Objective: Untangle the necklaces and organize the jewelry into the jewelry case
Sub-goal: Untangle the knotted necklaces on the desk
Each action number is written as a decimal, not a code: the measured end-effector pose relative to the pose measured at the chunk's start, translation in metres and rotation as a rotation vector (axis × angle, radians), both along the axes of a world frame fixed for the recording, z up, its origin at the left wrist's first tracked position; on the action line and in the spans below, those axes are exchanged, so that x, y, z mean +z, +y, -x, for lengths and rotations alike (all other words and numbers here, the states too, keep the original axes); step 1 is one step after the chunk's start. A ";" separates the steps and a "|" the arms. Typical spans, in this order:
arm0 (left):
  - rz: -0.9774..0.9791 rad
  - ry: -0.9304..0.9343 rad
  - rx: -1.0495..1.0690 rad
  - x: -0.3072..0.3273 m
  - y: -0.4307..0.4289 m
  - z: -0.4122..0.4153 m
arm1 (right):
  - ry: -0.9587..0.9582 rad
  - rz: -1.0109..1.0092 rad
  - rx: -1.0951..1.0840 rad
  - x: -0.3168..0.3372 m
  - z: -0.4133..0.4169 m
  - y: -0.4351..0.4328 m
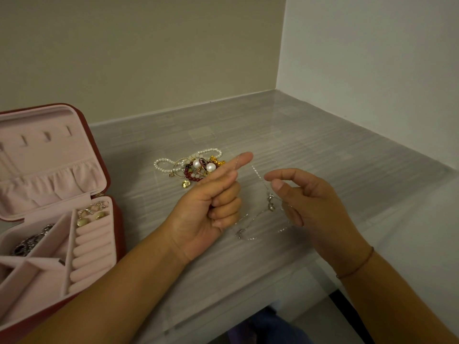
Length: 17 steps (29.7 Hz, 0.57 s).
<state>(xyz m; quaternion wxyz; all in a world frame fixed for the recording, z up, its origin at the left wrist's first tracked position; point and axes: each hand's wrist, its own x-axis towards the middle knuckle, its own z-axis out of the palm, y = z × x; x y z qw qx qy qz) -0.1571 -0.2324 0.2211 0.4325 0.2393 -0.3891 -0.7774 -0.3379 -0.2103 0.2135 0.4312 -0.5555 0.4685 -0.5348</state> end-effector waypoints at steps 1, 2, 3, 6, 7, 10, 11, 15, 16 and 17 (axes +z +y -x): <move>0.003 -0.009 0.005 0.001 0.000 0.001 | 0.001 -0.011 0.007 0.000 0.001 0.000; 0.012 -0.016 0.009 0.001 0.000 0.001 | 0.007 -0.027 0.011 0.000 0.002 0.000; 0.022 -0.024 0.011 0.001 0.000 0.001 | 0.014 -0.046 0.016 0.000 0.003 0.001; 0.047 -0.038 0.012 0.000 0.000 0.000 | 0.047 -0.097 0.028 0.002 0.006 0.002; 0.051 -0.041 0.012 -0.001 0.000 0.000 | 0.068 -0.112 0.030 0.002 0.007 0.002; 0.053 -0.054 0.011 0.000 0.000 -0.001 | 0.120 -0.144 0.038 0.002 0.010 0.003; 0.055 -0.059 0.011 0.001 0.000 -0.001 | 0.127 -0.151 0.042 0.002 0.011 0.003; 0.051 -0.065 0.014 0.002 0.001 0.000 | 0.175 -0.165 0.080 0.004 0.013 0.004; 0.052 -0.062 0.014 0.002 0.001 0.000 | 0.174 -0.168 0.087 0.004 0.013 0.004; 0.053 -0.059 0.014 0.002 0.001 -0.001 | 0.164 -0.172 0.094 0.004 0.014 0.003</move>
